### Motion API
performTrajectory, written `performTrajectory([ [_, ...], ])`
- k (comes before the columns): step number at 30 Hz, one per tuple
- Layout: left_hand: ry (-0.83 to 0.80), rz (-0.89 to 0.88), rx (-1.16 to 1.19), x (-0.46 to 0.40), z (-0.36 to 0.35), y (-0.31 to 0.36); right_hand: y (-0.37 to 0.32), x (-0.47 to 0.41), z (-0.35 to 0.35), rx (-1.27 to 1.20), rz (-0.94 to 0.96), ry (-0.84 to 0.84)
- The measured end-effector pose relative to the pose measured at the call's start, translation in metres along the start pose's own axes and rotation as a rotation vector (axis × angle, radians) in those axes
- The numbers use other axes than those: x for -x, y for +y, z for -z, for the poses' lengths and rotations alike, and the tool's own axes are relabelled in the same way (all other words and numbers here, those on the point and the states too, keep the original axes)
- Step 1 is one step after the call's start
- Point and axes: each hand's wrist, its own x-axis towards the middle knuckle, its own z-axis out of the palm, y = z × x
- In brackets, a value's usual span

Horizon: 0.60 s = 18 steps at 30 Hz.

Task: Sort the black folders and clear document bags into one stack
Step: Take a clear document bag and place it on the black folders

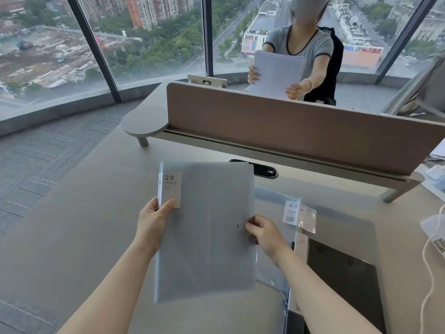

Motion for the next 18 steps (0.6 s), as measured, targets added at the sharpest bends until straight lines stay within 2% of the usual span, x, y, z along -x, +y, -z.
performTrajectory([
  [8,0.046,0.126,-0.090,-0.021,0.032,-0.056,0.036,-0.010,-0.024,0.261,-0.161,-0.151],
  [14,0.074,0.174,-0.156,-0.026,0.041,-0.086,0.061,-0.013,-0.033,0.413,-0.180,-0.165],
  [18,0.107,0.183,-0.258,-0.030,0.044,-0.103,0.074,-0.018,-0.039,0.511,-0.206,-0.111],
])
